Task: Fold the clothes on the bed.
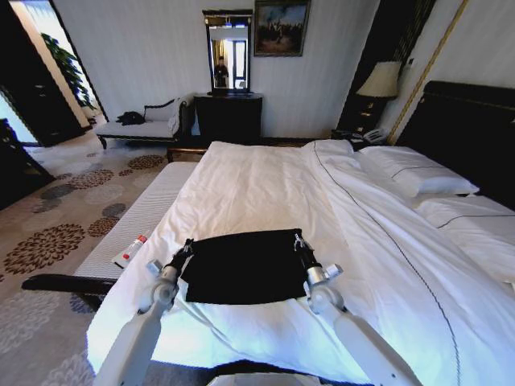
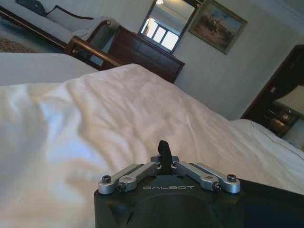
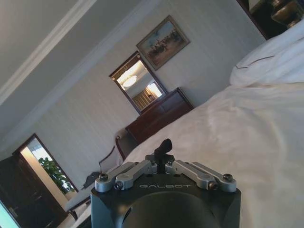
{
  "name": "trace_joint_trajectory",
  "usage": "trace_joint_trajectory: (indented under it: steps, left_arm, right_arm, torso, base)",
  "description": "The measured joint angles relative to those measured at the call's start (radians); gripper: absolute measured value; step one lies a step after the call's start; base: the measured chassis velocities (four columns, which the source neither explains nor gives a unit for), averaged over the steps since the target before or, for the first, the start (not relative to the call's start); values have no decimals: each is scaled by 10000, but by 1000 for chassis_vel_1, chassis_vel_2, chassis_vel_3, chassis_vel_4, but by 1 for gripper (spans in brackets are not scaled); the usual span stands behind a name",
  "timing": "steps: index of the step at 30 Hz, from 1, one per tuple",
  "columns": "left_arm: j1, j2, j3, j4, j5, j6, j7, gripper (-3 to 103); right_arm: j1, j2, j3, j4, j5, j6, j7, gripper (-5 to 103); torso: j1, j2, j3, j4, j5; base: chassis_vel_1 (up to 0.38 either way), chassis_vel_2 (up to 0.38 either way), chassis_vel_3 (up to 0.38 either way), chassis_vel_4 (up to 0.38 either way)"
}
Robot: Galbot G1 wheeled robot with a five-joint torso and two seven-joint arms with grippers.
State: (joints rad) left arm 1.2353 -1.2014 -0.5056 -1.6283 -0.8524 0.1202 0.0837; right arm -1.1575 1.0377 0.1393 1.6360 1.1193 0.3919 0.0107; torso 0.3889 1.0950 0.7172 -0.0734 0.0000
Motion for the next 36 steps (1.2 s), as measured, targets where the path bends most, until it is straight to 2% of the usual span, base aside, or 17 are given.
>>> trace_joint_trajectory:
  steps: [11, 28, 35, 36]
  left_arm:
    - [1339, -102, 161, -993, 621, -164, 108, 1]
    - [1688, -347, 197, -901, 1081, -291, 40, 1]
    - [2096, -280, 45, -1406, 1097, -406, -76, -1]
    - [2246, -202, -50, -1663, 1160, -501, -144, 3]
  right_arm:
    - [-1274, 19, 381, 115, -505, 192, 179, 2]
    - [-2353, 329, 720, 481, -1219, 282, 468, 2]
    - [-2717, 325, 827, 863, -1616, 325, 491, 2]
    - [-2781, 286, 933, 1026, -1726, 348, 488, -1]
  torso:
    - [3, 0, 2, 0, 2]
    - [4, -1, 2, -1, 0]
    - [3, -1, 3, -1, 0]
    - [3, -1, 2, -1, 0]
  base:
    - [0, 0, 0, 0]
    - [0, 0, 0, 0]
    - [0, 0, 0, 0]
    - [0, 0, 0, 0]
